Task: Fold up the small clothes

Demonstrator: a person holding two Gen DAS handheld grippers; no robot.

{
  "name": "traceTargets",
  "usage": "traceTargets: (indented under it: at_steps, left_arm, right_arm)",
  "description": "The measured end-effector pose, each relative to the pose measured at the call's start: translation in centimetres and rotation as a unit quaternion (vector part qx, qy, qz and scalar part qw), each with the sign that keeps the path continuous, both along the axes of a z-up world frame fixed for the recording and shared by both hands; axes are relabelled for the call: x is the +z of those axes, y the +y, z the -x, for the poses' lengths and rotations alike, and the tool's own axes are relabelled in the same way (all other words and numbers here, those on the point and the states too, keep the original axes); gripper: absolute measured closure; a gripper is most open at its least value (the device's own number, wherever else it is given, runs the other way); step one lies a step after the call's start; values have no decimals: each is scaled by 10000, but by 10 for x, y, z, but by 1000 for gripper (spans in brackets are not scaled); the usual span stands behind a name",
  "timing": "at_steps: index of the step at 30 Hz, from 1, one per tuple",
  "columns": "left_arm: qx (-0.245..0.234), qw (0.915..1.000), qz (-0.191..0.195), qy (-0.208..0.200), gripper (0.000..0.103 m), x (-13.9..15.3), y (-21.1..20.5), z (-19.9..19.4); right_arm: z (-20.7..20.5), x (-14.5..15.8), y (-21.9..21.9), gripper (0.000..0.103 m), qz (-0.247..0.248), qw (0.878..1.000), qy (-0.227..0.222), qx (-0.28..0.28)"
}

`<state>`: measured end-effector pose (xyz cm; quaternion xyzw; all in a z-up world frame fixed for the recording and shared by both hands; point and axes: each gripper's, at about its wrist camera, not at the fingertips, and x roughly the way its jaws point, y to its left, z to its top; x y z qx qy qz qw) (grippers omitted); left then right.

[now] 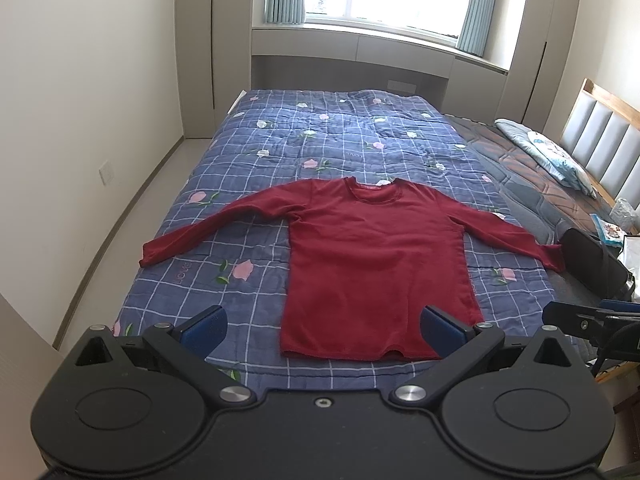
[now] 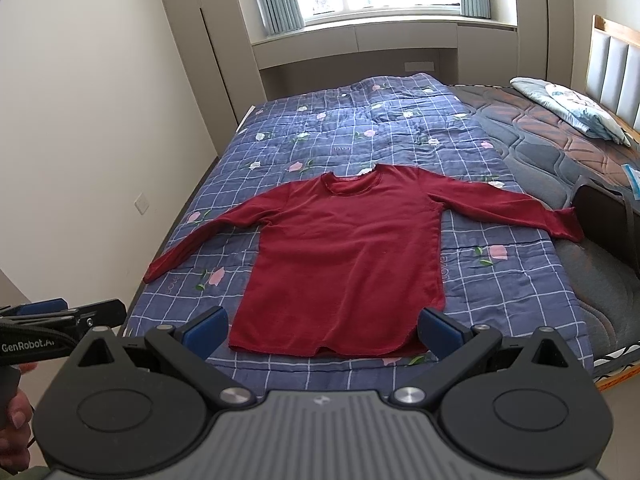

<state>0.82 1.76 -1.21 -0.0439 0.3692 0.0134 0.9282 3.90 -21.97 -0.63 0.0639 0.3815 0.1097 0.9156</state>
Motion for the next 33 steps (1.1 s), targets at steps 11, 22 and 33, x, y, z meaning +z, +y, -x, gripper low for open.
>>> traceTargets:
  at_steps: [11,22,33]
  left_arm:
    - [69,10000,-20,-58,1,6,14,-8]
    - [342,9990,-223,178,1,7,28,-26]
    - [591,9957,-383,596,1,-6,17,-70]
  right_arm:
    - [-14,4,16,0,-65,10000,-39,48]
    - [-35,2,23,0,-295,9994,24,153]
    - [-79,-10,-18,0,-588,9972,-57,-466]
